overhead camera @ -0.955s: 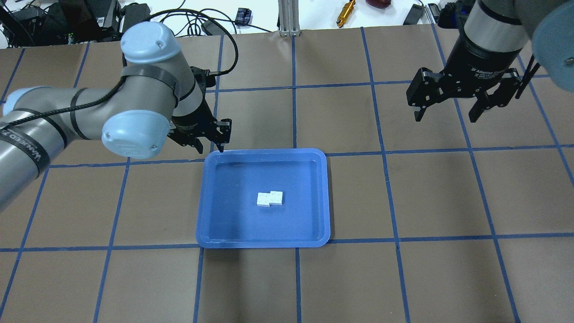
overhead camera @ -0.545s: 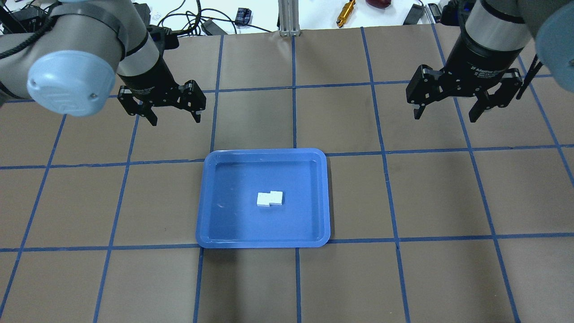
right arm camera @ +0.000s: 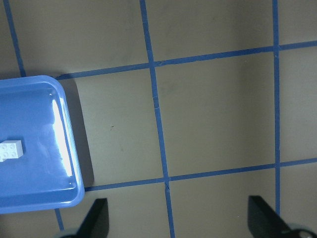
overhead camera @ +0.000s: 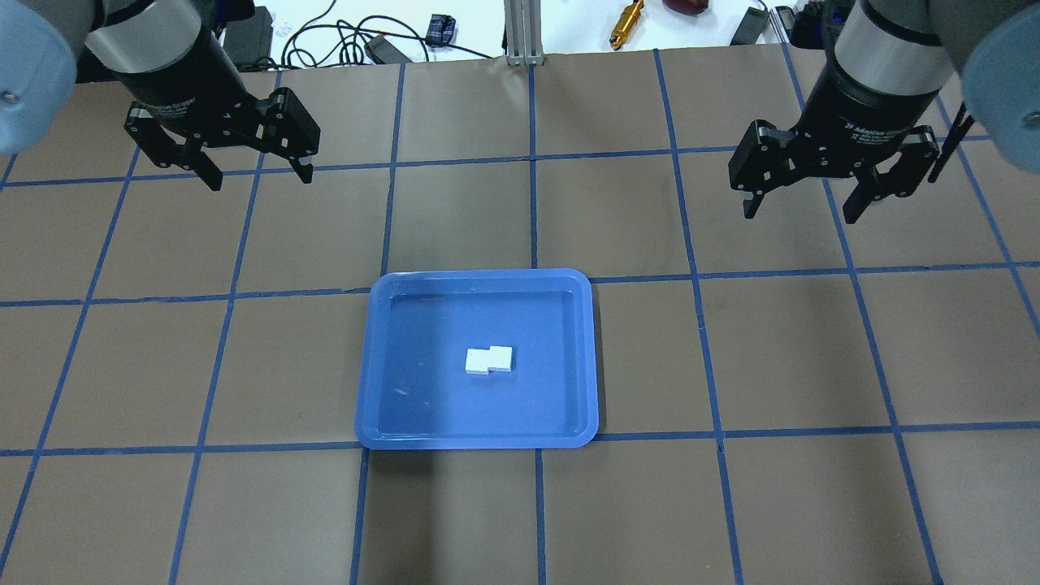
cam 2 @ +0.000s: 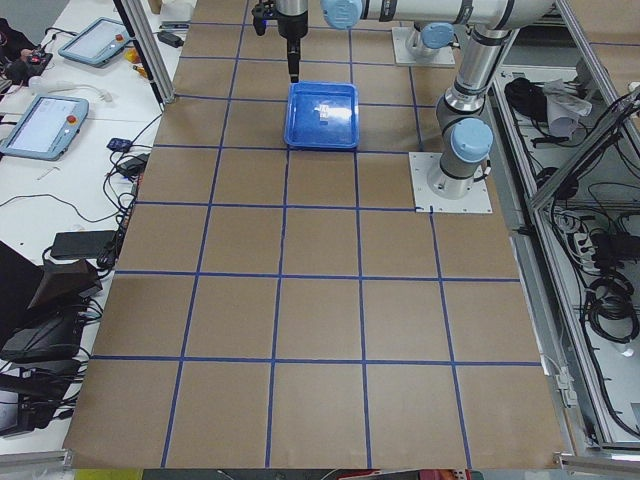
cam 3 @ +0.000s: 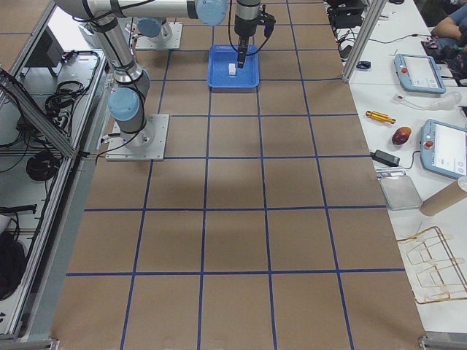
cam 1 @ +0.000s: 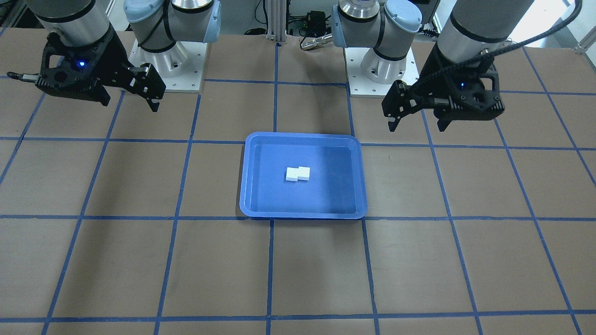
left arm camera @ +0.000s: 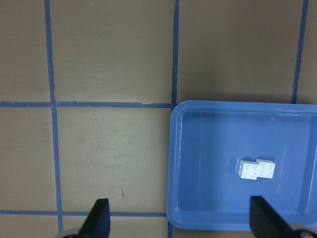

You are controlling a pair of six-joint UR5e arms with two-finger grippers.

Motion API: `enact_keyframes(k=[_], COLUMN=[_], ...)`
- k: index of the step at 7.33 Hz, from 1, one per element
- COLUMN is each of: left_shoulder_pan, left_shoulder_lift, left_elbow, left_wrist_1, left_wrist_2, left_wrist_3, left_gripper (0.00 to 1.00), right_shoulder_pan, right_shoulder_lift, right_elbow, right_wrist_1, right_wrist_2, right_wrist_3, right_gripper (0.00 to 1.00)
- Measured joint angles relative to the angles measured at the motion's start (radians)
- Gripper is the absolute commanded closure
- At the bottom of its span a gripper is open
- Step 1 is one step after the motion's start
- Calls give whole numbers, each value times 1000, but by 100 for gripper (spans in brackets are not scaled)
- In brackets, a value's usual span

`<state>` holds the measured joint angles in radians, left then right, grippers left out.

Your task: Assemble white blocks and place on blue tray

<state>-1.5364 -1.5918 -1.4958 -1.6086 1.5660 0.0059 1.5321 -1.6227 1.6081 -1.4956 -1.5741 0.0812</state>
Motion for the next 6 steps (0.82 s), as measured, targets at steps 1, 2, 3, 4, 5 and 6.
enact_keyframes(k=[1, 2, 3, 4, 5, 6], left_shoulder_pan=[0, 1, 5, 9, 8, 5], left_shoulder_lift=[20, 34, 41, 41, 38, 38], left_elbow=[3, 4, 5, 4, 4, 4], left_wrist_1=[-18, -36, -44, -44, -43, -42], left_wrist_2=[0, 1, 0, -2, 0, 2], left_wrist_3=[2, 3, 3, 2, -2, -5], left_gripper=[0, 0, 0, 0, 0, 0], right_shoulder_pan=[0, 0, 0, 0, 0, 0], right_shoulder_lift=[0, 0, 1, 1, 1, 1], right_elbow=[0, 0, 1, 0, 0, 0], right_wrist_1=[0, 0, 0, 0, 0, 0], right_wrist_2=[-1, -1, -2, -2, -3, -4], right_wrist_3=[0, 0, 0, 0, 0, 0], right_gripper=[0, 0, 0, 0, 0, 0])
